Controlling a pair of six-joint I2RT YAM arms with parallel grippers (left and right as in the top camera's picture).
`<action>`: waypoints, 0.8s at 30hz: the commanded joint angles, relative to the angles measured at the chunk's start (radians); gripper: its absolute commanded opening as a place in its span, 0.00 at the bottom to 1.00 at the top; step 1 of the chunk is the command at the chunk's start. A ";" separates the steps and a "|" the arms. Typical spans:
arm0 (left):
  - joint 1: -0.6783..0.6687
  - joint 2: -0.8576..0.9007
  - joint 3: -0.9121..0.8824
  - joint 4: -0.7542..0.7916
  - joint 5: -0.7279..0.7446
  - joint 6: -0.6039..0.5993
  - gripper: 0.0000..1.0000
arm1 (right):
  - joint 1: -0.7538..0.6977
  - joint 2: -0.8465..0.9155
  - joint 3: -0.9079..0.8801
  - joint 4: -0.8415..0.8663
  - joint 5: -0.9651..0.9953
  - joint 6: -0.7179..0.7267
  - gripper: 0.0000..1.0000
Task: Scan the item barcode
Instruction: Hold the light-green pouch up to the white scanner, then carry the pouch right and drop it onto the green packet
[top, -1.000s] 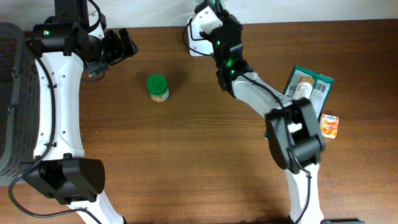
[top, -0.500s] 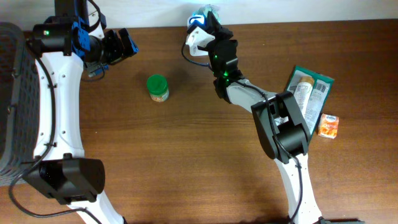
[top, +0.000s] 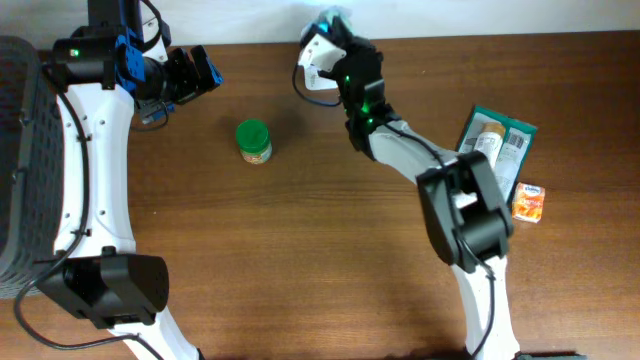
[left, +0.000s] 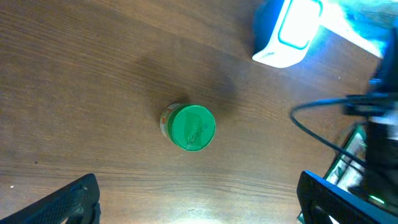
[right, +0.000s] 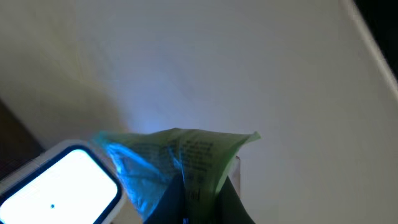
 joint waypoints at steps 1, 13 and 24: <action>0.002 -0.015 0.010 0.000 -0.006 0.009 0.99 | -0.003 -0.224 0.019 -0.139 -0.002 0.179 0.04; 0.002 -0.015 0.010 -0.001 -0.006 0.009 0.99 | -0.092 -0.792 0.020 -1.356 -0.097 1.062 0.04; 0.002 -0.015 0.010 -0.001 -0.006 0.009 0.99 | -0.579 -0.715 -0.066 -1.898 -0.367 1.175 0.04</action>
